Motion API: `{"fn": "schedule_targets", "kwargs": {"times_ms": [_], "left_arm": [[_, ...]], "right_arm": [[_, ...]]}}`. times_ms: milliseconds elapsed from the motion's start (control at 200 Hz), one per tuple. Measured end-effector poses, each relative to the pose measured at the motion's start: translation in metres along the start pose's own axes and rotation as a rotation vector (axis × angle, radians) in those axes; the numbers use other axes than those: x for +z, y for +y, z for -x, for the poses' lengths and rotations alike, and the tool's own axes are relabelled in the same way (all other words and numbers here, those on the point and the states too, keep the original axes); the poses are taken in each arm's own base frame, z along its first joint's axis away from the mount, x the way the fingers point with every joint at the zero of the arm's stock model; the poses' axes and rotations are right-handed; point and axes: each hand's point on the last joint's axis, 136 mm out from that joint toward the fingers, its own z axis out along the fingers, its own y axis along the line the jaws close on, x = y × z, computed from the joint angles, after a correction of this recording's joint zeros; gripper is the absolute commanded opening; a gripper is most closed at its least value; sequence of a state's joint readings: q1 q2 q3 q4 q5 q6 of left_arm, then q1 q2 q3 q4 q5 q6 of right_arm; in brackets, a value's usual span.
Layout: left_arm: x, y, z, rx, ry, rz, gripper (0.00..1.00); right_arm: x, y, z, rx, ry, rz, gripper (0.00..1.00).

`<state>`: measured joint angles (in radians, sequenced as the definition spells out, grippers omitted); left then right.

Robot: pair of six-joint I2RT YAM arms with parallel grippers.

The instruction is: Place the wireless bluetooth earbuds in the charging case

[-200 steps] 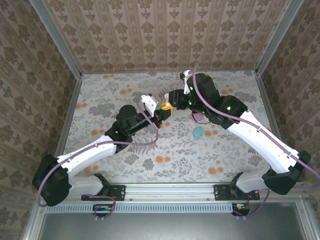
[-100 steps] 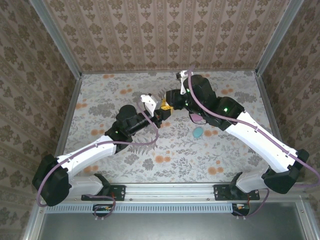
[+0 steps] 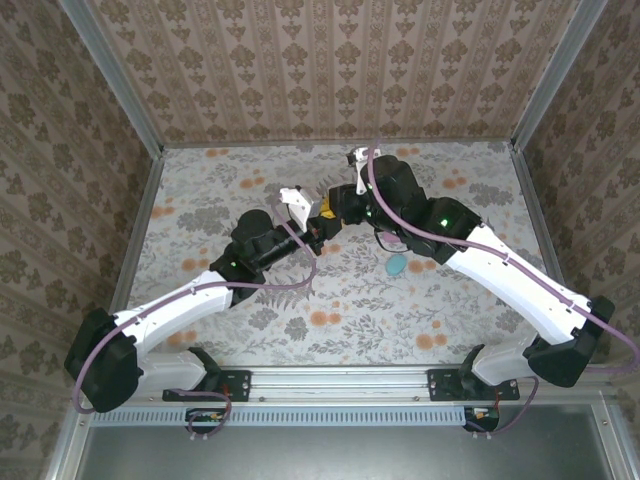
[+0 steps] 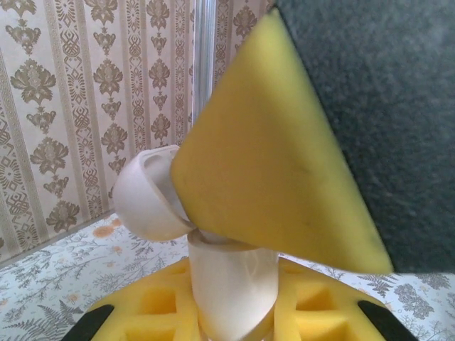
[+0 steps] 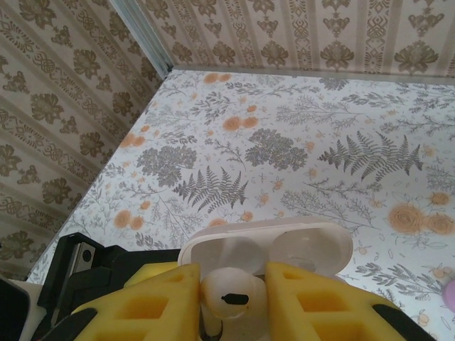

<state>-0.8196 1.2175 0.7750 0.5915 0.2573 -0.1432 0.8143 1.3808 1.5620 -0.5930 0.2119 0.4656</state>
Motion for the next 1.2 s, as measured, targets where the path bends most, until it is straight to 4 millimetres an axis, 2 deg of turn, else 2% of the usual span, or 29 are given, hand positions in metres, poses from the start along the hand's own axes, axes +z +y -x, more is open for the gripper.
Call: {"fn": "schedule_targets", "kwargs": {"times_ms": [225, 825, 1200], "left_arm": [[0.0, 0.004, -0.003, -0.015, 0.011, 0.02, 0.21], [0.0, 0.002, -0.003, -0.015, 0.012, 0.015, 0.21], [0.0, 0.001, -0.001, -0.013, 0.004, 0.014, 0.2]], "right_arm": [[0.005, -0.001, -0.004, 0.001, -0.004, 0.005, 0.31], [0.001, 0.002, -0.004, -0.015, -0.007, 0.024, 0.38], [-0.008, 0.002, -0.001, -0.011, -0.018, 0.037, 0.41]]}}
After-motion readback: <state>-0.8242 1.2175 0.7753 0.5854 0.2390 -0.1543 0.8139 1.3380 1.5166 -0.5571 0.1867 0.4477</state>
